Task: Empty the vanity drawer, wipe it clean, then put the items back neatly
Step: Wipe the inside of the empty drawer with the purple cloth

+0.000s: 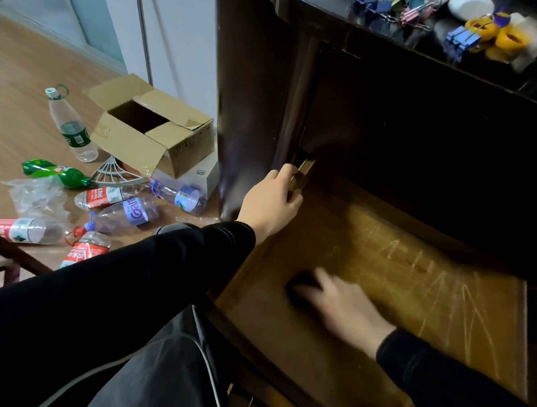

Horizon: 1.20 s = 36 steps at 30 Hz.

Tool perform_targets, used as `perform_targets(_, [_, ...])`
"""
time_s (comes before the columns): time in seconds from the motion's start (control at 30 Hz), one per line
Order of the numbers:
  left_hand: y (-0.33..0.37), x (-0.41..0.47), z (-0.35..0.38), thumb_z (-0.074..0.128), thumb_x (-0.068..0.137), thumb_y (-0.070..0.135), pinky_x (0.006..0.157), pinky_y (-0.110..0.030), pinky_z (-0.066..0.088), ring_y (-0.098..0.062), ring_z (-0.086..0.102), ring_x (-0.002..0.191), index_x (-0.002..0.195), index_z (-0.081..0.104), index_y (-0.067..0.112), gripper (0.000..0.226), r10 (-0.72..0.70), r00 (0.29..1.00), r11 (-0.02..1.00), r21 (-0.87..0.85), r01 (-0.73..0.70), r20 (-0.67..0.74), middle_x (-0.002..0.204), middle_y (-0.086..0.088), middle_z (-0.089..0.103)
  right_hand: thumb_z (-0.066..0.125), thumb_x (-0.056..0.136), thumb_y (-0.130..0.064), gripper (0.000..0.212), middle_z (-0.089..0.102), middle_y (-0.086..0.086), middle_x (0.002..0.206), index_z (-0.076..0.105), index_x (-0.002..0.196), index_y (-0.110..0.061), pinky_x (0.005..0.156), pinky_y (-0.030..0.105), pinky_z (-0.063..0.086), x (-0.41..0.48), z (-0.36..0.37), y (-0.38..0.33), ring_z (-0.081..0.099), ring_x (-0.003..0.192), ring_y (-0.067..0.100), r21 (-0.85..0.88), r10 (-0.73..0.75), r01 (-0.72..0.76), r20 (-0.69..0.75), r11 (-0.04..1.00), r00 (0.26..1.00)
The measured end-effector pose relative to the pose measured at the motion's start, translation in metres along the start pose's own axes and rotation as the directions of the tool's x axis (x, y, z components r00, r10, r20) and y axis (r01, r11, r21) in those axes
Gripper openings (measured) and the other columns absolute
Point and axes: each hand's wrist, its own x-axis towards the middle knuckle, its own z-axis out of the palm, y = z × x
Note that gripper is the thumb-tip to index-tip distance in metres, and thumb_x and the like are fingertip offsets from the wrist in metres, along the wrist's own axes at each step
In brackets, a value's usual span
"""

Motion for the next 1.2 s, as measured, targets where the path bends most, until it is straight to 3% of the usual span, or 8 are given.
perform_targets(0.13, [0.002,0.0,-0.002,0.05,0.096,0.03,0.076,-0.031,0.039,-0.028,0.058,0.104,0.128,0.045,0.019,0.034,-0.002,1.0,1.0,0.027,0.002,-0.003,0.113,-0.005,0.058,0.058,0.1,-0.022,0.036,0.045,-0.001,0.122,0.055,0.135,-0.027,0.059,0.023,0.048,0.037,-0.022,0.035,0.05,0.067,0.013,0.03,0.358,-0.358,-0.159,0.933,0.92])
perform_targets(0.27, [0.003,-0.001,-0.002,0.049,0.096,0.027,0.077,-0.034,0.046,-0.028,0.059,0.099,0.127,0.045,0.019,0.033,0.008,1.0,0.999,0.032,-0.008,0.0,0.11,-0.005,0.058,0.057,0.097,-0.008,0.049,0.045,0.013,0.138,0.048,0.142,-0.026,0.076,0.033,0.058,0.01,-0.001,-0.003,0.063,0.085,0.025,0.102,0.223,-0.217,-0.06,0.971,0.973])
perform_targets(0.43, [0.003,0.0,-0.003,0.048,0.097,0.026,0.076,-0.037,0.05,-0.025,0.059,0.092,0.126,0.045,0.019,0.03,0.019,1.0,0.999,0.038,-0.019,-0.008,0.106,-0.004,0.058,0.05,0.104,-0.036,0.04,0.055,0.011,0.134,0.039,0.143,-0.035,0.08,0.042,0.06,-0.026,0.018,-0.041,0.065,0.098,0.029,0.102,-0.084,0.073,0.102,0.992,0.991])
perform_targets(0.53, [0.005,-0.001,-0.003,0.049,0.097,0.026,0.077,-0.041,0.052,-0.028,0.06,0.091,0.125,0.045,0.018,0.029,0.027,1.0,0.999,0.046,-0.027,0.001,0.104,-0.006,0.058,0.061,0.096,-0.007,0.064,0.044,0.012,0.147,0.039,0.149,-0.036,0.079,0.033,0.06,-0.01,0.015,-0.01,0.067,0.1,0.027,0.061,0.004,-0.003,-0.019,0.998,1.0])
perform_targets(0.63, [0.006,-0.001,-0.004,0.049,0.098,0.025,0.079,-0.042,0.053,-0.03,0.06,0.092,0.123,0.045,0.017,0.027,0.019,1.0,0.998,0.054,-0.02,0.014,0.104,-0.007,0.058,0.059,0.098,-0.017,0.044,0.044,0.0,0.129,0.051,0.14,-0.029,0.069,0.026,0.058,0.026,-0.007,0.03,0.062,0.078,0.015,0.035,0.274,-0.272,-0.112,0.962,0.955])
perform_targets(0.73, [0.006,-0.001,-0.004,0.048,0.098,0.026,0.078,-0.04,0.052,-0.029,0.061,0.092,0.125,0.045,0.018,0.029,0.019,1.0,0.998,0.061,-0.02,0.016,0.105,-0.006,0.058,0.059,0.099,-0.024,0.037,0.045,-0.001,0.125,0.054,0.136,-0.026,0.072,0.031,0.059,0.042,-0.018,0.04,0.064,0.078,0.02,0.044,0.418,-0.416,-0.147,0.908,0.897])
perform_targets(1.03, [0.007,-0.002,-0.006,0.046,0.098,0.026,0.075,-0.039,0.051,-0.029,0.061,0.089,0.124,0.045,0.018,0.027,0.019,1.0,0.997,0.068,-0.02,0.024,0.102,-0.004,0.056,0.058,0.093,0.003,0.074,0.035,0.012,0.148,0.035,0.151,-0.036,0.08,0.034,0.057,-0.02,0.013,-0.02,0.064,0.102,0.032,0.043,0.077,-0.08,0.063,0.996,0.995])
perform_targets(1.2, [0.008,-0.003,-0.007,0.047,0.099,0.025,0.075,-0.041,0.051,-0.03,0.061,0.088,0.124,0.045,0.017,0.026,0.03,0.999,0.995,0.091,-0.031,0.017,0.101,-0.005,0.056,0.058,0.099,-0.018,0.041,0.044,-0.004,0.125,0.049,0.137,-0.03,0.057,0.019,0.047,0.025,-0.008,0.043,0.056,0.068,0.01,0.03,0.346,-0.345,-0.06,0.938,0.936])
